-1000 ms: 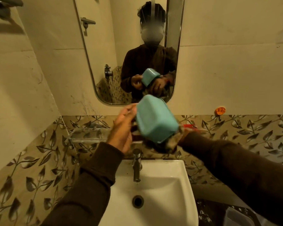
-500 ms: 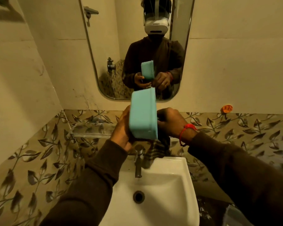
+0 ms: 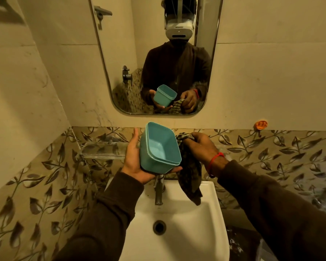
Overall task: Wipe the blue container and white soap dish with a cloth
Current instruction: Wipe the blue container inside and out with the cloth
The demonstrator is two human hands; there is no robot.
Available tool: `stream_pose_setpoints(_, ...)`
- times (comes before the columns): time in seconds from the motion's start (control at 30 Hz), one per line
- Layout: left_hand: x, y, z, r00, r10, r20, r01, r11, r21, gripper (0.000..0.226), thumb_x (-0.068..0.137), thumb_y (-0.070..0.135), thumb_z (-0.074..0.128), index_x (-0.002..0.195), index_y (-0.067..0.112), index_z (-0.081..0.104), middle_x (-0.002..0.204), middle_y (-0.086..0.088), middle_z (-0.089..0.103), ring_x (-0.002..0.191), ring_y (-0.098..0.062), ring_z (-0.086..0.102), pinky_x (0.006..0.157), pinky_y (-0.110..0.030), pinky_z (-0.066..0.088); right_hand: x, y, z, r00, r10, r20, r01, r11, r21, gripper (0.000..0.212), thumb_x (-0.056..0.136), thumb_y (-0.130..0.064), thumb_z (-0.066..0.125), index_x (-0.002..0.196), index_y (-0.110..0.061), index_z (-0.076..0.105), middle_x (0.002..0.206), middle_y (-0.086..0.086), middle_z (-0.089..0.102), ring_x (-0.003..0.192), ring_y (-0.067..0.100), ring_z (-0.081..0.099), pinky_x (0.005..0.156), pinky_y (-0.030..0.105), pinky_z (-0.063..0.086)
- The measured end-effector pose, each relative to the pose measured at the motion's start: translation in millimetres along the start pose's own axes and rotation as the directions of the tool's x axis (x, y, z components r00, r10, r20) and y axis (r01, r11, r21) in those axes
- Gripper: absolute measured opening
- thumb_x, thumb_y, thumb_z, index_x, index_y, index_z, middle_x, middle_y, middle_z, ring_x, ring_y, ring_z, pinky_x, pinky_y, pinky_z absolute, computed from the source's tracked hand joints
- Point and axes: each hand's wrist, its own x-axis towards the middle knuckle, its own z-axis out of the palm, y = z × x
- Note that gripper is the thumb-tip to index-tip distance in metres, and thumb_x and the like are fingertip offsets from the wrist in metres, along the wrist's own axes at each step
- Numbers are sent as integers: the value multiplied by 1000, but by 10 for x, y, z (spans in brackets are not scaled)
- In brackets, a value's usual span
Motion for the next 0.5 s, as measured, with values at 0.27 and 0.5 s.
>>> stream_pose_setpoints(0.27, 54, -10, 88, 978, 115, -173, -101, 991, 89, 73, 96, 64, 42, 147, 13, 49, 150, -23, 48, 131, -41, 49, 111, -59, 39, -6, -354, -227, 968, -117, -221, 197, 900, 388, 21, 90, -25, 54, 107, -18, 63, 108, 7, 69, 103, 24, 64, 93, 48, 52)
stream_pose_setpoints(0.5, 112, -132, 163, 975, 193, -110, -187, 980, 63, 69, 99, 63, 37, 145, 13, 52, 147, -22, 53, 130, -39, 54, 111, -55, 40, -162, -629, -206, 955, -273, 114, 200, 880, 431, 22, 96, -12, 52, 118, -14, 55, 110, 8, 67, 100, 23, 65, 81, 40, 57)
